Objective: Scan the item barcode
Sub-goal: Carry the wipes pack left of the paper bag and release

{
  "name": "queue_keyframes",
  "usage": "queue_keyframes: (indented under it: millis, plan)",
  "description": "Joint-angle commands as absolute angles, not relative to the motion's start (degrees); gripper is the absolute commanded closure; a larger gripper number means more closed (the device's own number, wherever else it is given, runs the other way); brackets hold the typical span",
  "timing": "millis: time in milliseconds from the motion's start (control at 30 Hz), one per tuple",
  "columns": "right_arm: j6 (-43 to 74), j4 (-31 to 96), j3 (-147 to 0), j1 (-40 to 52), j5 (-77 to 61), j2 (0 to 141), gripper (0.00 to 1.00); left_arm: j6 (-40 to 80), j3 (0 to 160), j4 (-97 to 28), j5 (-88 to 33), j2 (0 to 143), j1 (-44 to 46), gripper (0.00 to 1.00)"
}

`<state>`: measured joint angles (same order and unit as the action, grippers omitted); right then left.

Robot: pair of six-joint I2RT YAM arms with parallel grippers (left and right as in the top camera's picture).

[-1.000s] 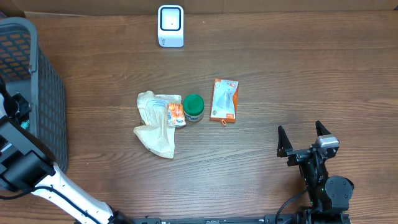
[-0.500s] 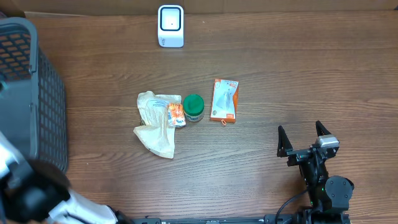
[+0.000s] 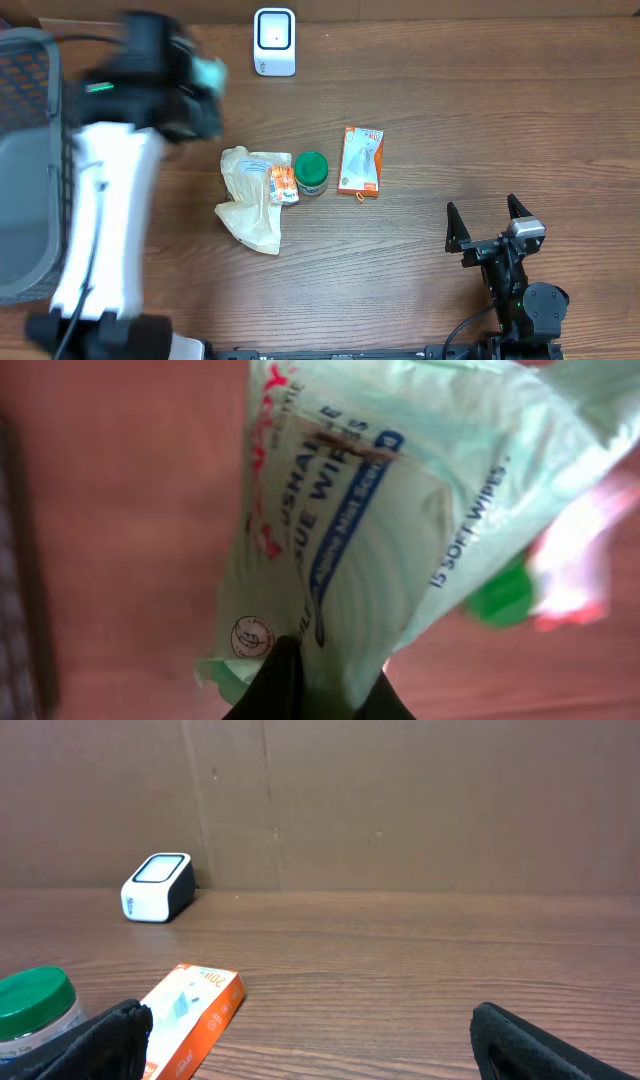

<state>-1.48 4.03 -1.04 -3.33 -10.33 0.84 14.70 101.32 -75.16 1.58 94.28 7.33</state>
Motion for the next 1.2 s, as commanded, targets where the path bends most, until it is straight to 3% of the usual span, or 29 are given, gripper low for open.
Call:
queue_keyframes:
  millis: [0,200,333,367,433,467,667,900,1167]
  plan:
    - [-1.30,3.73,-0.47,-3.55,-10.57,0.23,0.00,25.50,92.71,-74.00,17.28,94.91,12.56,0.96]
    - [-1.30,3.75,-0.47,-3.55,-10.57,0.23,0.00,33.36,78.46,-63.96,20.03,96.71,12.53,0.95]
    - [-1.30,3.73,-0.47,-3.55,-10.57,0.23,0.00,33.65,73.30,-57.04,19.84,97.10,11.20,0.80]
    - [-1.30,3.75,-0.47,-3.55,-10.57,0.23,0.00,33.61,72.82,-55.88,19.44,97.10,11.14,0.63]
    - [-1.30,3.73,-0.47,-3.55,-10.57,0.23,0.00,33.43,72.79,-54.81,18.94,97.08,11.16,0.13]
    - [-1.30,3.75,-0.47,-3.55,-10.57,0.23,0.00,33.36,72.90,-54.48,18.24,97.01,11.16,0.00]
    - [-1.30,3.75,-0.47,-3.55,-10.57,0.23,0.00,26.28,82.87,-61.78,13.17,95.68,10.46,0.00]
    - [-1.30,3.75,-0.47,-3.55,-10.57,0.23,0.00,11.68,105.36,-71.59,0.95,92.07,7.75,0.00]
    - [-1.30,3.75,-0.47,-3.55,-10.57,0.23,0.00,6.68,120.09,-79.11,-5.04,91.42,-7.62,0.00]
